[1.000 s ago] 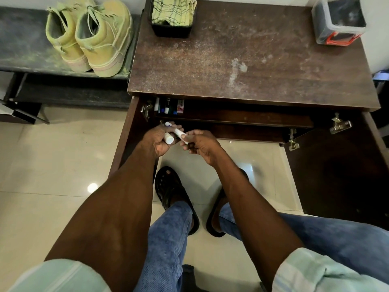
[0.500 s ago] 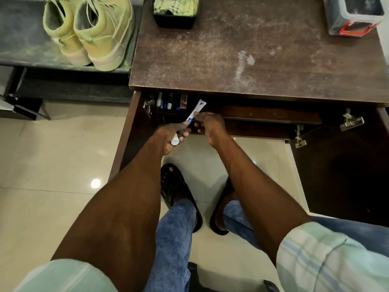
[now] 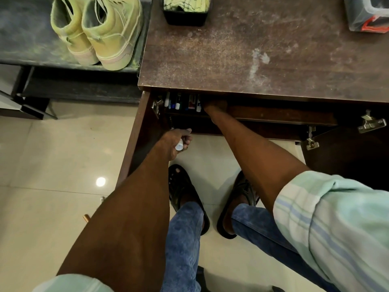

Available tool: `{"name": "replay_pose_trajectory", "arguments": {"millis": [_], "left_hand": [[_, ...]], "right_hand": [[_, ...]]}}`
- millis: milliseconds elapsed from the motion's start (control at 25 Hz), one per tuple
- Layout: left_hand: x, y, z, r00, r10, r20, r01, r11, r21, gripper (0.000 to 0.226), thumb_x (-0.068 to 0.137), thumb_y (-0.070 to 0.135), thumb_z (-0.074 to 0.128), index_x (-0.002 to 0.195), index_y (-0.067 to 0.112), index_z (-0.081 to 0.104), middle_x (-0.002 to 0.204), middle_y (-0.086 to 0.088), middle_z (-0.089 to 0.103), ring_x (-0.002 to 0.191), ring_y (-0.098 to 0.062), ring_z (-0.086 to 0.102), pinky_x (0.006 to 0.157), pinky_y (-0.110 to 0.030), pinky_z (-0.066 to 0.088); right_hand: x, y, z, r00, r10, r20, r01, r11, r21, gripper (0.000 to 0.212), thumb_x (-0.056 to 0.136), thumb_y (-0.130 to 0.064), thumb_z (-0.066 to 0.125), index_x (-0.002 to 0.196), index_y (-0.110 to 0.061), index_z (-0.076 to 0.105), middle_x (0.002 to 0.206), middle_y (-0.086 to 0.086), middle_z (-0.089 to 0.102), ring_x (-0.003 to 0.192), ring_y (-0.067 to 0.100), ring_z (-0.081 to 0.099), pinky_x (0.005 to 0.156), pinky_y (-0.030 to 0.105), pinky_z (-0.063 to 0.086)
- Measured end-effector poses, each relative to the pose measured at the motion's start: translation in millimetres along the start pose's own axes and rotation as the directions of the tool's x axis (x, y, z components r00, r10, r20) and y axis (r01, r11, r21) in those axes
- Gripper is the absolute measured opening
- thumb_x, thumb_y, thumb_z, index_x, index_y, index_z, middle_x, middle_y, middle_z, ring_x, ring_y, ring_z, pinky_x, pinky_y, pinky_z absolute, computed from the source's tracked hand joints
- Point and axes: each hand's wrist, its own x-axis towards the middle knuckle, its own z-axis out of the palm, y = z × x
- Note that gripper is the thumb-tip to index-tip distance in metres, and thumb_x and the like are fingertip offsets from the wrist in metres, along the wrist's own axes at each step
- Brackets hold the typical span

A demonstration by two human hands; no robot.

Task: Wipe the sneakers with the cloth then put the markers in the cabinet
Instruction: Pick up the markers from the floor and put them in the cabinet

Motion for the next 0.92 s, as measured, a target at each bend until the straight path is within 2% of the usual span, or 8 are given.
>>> {"name": "replay_pose_trajectory", "arguments": {"millis": [280, 360, 400, 480, 600, 720, 840, 920], "left_hand": [[-5, 2, 1, 0.999, -0.039, 0.021, 0.041, 0.996, -0.081, 0.014, 0.1, 0.009, 0.041, 0.087, 0.013, 0.047, 0.071, -0.004, 0.045, 0.041, -0.008, 0.051, 0.037, -0.015, 0.038], [-9, 6, 3, 0.999, -0.032, 0.022, 0.036, 0.974, -0.223, 0.011, 0.1, 0.005, 0.038, 0.098, 0.006, 0.049, 0.079, -0.009, 0.051, 0.06, -0.016, 0.057, 0.045, -0.021, 0.049], [-10, 8, 4, 0.999, -0.016, 0.028, 0.023, 0.96, -0.28, 0.015, 0.101, 0.003, 0.036, 0.108, 0.004, 0.049, 0.088, -0.012, 0.056, 0.074, -0.021, 0.06, 0.057, -0.027, 0.054], [-9, 11, 6, 1.0, 0.024, 0.02, -0.017, 0.955, -0.297, 0.03, 0.101, 0.002, 0.035, 0.129, 0.002, 0.046, 0.117, -0.017, 0.059, 0.107, -0.028, 0.059, 0.089, -0.036, 0.05], [-11, 10, 9, 0.996, 0.091, -0.004, -0.09, 0.985, -0.148, 0.036, 0.099, 0.004, 0.044, 0.135, 0.008, 0.047, 0.135, -0.006, 0.057, 0.118, -0.023, 0.055, 0.101, -0.04, 0.044], [-13, 8, 10, 0.988, 0.154, 0.018, -0.153, 0.987, -0.055, 0.037, 0.095, 0.003, 0.051, 0.131, 0.011, 0.052, 0.131, -0.002, 0.06, 0.121, -0.02, 0.056, 0.1, -0.034, 0.045], [-14, 10, 13, 0.978, 0.204, 0.042, -0.201, 0.977, -0.068, 0.039, 0.092, 0.002, 0.057, 0.13, 0.008, 0.055, 0.128, -0.007, 0.062, 0.114, -0.019, 0.06, 0.094, -0.031, 0.048], [-16, 12, 16, 0.978, 0.21, 0.023, -0.206, 0.973, -0.105, 0.04, 0.091, 0.008, 0.061, 0.13, 0.009, 0.055, 0.127, -0.009, 0.061, 0.115, -0.021, 0.058, 0.09, -0.031, 0.047]], "right_hand": [[0, 6, 9, 1.0, -0.02, -0.02, 0.022, 0.997, 0.073, 0.041, 0.095, -0.03, 0.05, 0.129, -0.005, 0.051, 0.134, 0.013, 0.052, 0.121, 0.025, 0.05, 0.104, 0.031, 0.04], [-8, 11, 7, 0.995, -0.055, -0.089, 0.075, 0.969, 0.237, 0.026, 0.086, -0.03, 0.058, 0.103, -0.012, 0.065, 0.108, 0.014, 0.065, 0.094, 0.022, 0.058, 0.084, 0.034, 0.05], [-14, 17, 4, 0.991, -0.052, -0.121, 0.09, 0.939, 0.333, 0.013, 0.083, -0.029, 0.06, 0.084, -0.017, 0.066, 0.089, 0.01, 0.066, 0.079, 0.019, 0.058, 0.068, 0.032, 0.048], [-40, 30, -4, 0.998, -0.043, -0.043, 0.057, 0.904, 0.423, 0.016, 0.085, -0.023, 0.062, 0.07, -0.019, 0.061, 0.069, 0.003, 0.061, 0.058, 0.014, 0.053, 0.051, 0.026, 0.04], [-78, 51, -15, 0.966, -0.087, 0.242, 0.002, 0.942, 0.335, 0.012, 0.085, -0.023, 0.066, 0.081, -0.012, 0.068, 0.074, 0.002, 0.065, 0.06, 0.012, 0.052, 0.055, 0.026, 0.041], [-95, 59, -15, 0.914, -0.174, 0.366, 0.079, 0.963, 0.258, 0.02, 0.082, -0.024, 0.072, 0.096, -0.009, 0.071, 0.084, 0.003, 0.068, 0.068, 0.01, 0.055, 0.057, 0.024, 0.042], [-93, 55, -11, 0.918, -0.23, 0.322, 0.161, 0.96, 0.227, 0.021, 0.08, -0.02, 0.074, 0.099, -0.01, 0.071, 0.087, 0.001, 0.068, 0.071, 0.008, 0.057, 0.059, 0.022, 0.043], [-87, 52, -12, 0.948, -0.285, 0.142, 0.256, 0.947, 0.193, 0.023, 0.081, -0.019, 0.073, 0.101, -0.009, 0.071, 0.089, -0.002, 0.068, 0.076, 0.008, 0.059, 0.065, 0.019, 0.042]]}}
